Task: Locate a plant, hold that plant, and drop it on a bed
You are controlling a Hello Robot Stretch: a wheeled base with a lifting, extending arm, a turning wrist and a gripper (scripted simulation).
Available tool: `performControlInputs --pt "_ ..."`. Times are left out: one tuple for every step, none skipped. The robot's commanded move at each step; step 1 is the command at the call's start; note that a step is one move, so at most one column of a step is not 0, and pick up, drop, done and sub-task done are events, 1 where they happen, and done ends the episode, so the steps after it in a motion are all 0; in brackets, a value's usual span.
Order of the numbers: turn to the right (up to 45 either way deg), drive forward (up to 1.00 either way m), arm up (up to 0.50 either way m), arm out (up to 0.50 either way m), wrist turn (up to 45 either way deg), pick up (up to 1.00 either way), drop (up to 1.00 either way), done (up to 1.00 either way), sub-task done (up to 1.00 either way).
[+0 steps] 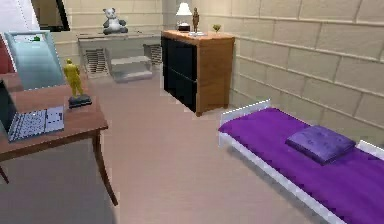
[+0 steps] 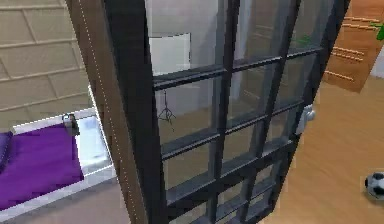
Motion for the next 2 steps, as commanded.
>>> performControlInputs --pt "0.0 1.0 0.0 0.0 0.0 0.0 0.0 0.0 0.0" --pt "3.0 0.0 0.0 0.0 0.0 0.0 0.0 0.0 0.0"
